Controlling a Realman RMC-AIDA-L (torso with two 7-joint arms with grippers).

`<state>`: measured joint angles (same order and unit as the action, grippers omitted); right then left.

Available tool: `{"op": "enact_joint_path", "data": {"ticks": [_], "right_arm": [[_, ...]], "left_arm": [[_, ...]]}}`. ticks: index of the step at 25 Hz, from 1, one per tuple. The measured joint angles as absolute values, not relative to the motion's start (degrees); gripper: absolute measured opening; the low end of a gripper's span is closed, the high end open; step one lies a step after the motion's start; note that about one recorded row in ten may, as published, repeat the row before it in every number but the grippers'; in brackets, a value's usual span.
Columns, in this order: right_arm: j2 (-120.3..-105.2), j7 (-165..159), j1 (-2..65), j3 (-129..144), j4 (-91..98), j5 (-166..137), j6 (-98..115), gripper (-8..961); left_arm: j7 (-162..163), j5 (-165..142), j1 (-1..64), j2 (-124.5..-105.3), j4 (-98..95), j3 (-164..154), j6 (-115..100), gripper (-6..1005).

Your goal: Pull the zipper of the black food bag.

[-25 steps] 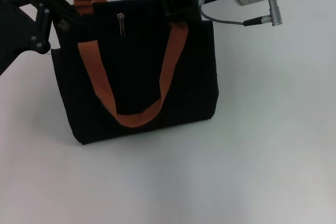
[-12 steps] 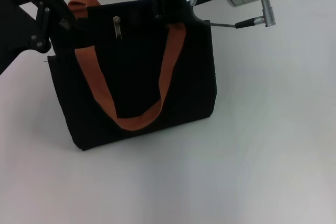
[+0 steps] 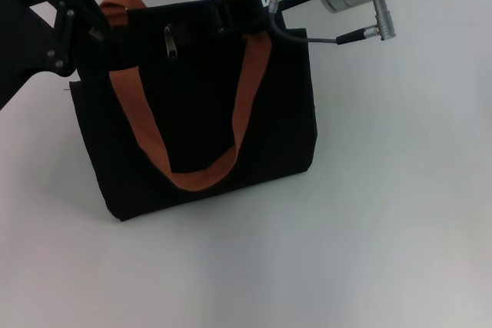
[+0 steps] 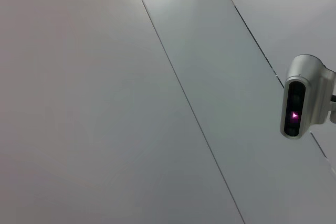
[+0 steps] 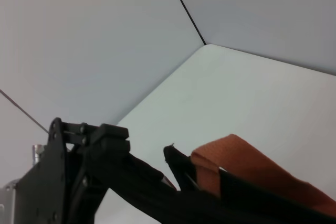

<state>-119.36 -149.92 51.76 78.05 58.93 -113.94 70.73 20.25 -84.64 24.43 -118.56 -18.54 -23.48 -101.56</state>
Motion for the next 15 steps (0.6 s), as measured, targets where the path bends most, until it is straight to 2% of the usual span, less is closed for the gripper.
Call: {"op": "enact_joint_path", "data": {"ticks": [15], "right_arm": [[-119.62, -149.76, 55.37, 79.52, 53.15, -113.01, 68.65, 348]], "left_arm": [[20.37, -84.65, 25.04, -118.57, -17.91, -23.89, -102.57, 51]]}}
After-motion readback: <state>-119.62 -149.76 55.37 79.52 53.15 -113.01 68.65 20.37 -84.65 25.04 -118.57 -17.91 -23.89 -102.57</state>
